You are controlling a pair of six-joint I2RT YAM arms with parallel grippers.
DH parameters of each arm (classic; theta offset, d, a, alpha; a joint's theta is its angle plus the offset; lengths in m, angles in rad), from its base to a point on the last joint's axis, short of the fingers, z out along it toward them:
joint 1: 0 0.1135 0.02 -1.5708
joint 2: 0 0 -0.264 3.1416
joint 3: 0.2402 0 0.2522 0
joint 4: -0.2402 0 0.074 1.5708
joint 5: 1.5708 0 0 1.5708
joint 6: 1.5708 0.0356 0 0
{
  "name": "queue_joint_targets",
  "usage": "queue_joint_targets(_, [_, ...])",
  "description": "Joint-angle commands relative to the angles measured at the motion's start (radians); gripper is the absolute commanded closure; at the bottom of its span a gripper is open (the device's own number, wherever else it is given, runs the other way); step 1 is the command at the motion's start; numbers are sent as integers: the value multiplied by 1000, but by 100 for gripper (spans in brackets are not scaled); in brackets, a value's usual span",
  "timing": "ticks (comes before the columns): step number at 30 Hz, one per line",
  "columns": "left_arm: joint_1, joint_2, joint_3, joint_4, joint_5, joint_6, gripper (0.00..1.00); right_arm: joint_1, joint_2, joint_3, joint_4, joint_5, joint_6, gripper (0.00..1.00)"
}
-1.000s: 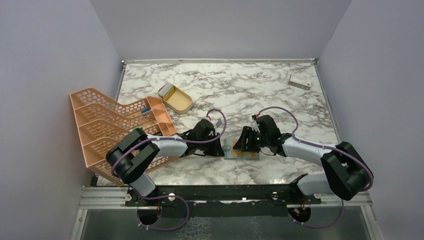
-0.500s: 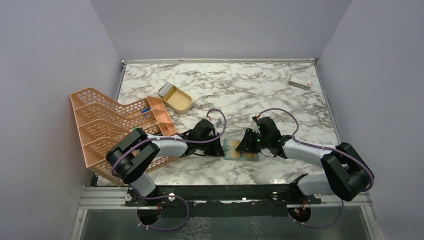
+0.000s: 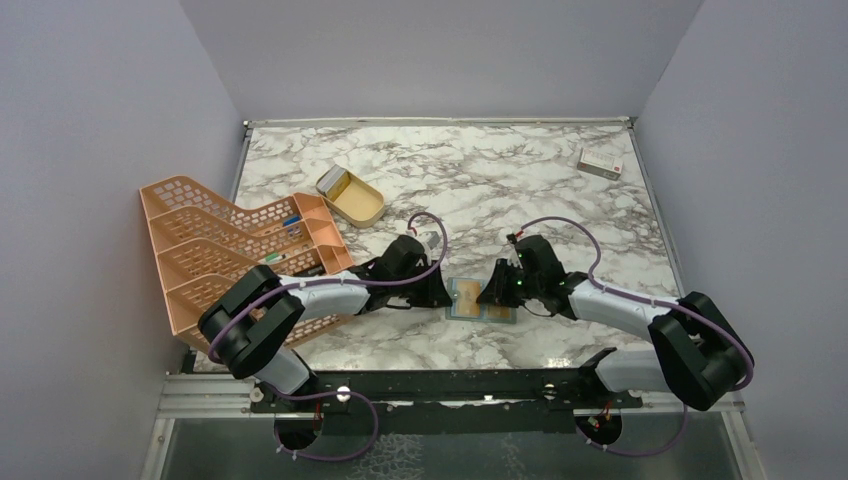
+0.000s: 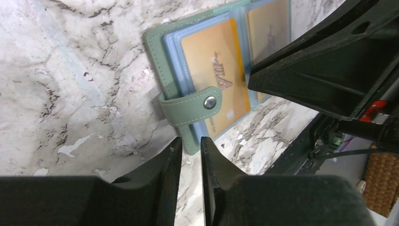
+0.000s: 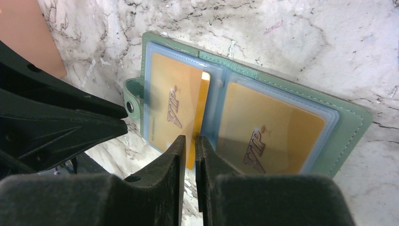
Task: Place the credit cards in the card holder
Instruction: Insert the credit card into the card holder.
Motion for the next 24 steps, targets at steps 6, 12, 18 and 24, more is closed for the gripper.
queue_joint_targets(6, [-4, -22, -42, 143, 43, -89, 62, 7, 35, 16, 17, 2, -21, 91])
queue_joint_targets(12, [-4, -4, -51, 181, 64, -102, 54, 7, 65, 3, 8, 20, -22, 99])
queue_joint_targets(18, [-4, 15, -61, 234, 80, -123, 50, 7, 82, -16, 12, 27, -22, 99])
queue_joint_targets(24, [-4, 43, -70, 274, 92, -142, 50, 7, 81, -22, 19, 27, -19, 99])
